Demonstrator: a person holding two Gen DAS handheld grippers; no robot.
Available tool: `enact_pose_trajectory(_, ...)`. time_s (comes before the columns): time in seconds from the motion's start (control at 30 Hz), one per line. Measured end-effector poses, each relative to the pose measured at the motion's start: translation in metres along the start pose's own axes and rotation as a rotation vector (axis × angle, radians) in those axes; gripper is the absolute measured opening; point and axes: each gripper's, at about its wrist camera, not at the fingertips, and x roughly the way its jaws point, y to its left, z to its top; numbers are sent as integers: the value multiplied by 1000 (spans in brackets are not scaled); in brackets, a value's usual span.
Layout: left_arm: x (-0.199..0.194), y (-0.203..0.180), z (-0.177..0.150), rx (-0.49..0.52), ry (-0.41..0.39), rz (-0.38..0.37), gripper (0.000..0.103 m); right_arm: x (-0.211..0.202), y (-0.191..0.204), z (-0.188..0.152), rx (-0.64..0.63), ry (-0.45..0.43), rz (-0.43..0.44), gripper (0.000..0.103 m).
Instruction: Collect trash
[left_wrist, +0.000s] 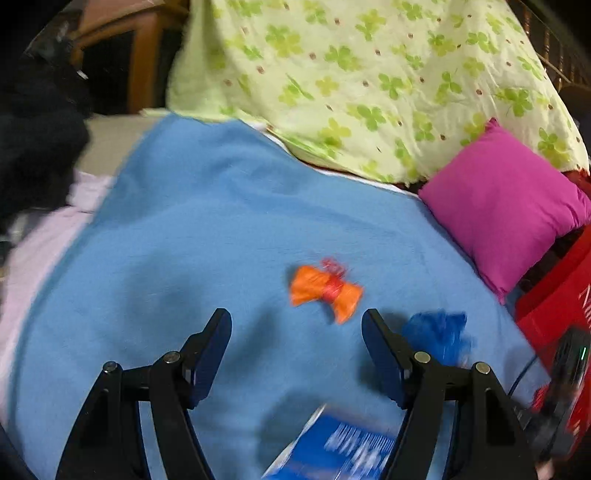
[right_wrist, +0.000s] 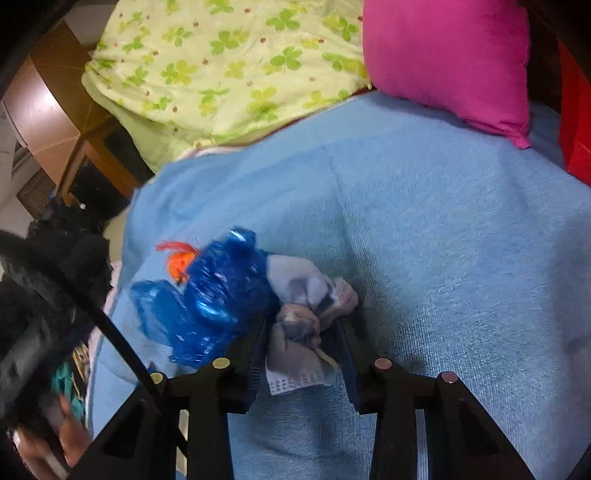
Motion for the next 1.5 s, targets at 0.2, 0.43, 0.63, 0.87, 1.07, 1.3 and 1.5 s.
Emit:
enact_pose_trajectory(0.2, 61, -10, 26, -79, 105, -24, 74, -1, 2, -2, -29, 5, -2, 33)
enact_pose_trajectory(0.43, 101, -3, 22, -177, 171, 12, 72, -11, 4, -10, -76, 5, -6, 28)
enact_pose_trajectory(0.63, 96, -9, 20, -147, 181, 30, 45, -31, -4, -9, -61, -22, 10, 27)
enact_pose_trajectory(0.87, 59, -17, 28, -154, 133, -5, 42, -61, -4, -7, -48, -77, 30, 27)
enact_pose_trajectory(1.07, -18, -37, 26, -143, 14, -57, 42, -89, -8, -8, -36, -121, 56, 27)
enact_pose_trajectory(1.3, -91, -79, -31, 33, -10, -100, 43, -124, -9, -19, -47, -117, 102, 27)
enact_pose_trajectory(1.5, -99, -99, -108, 199, 163, -149, 43, -139, -4, -47, -166, -10, 95, 27)
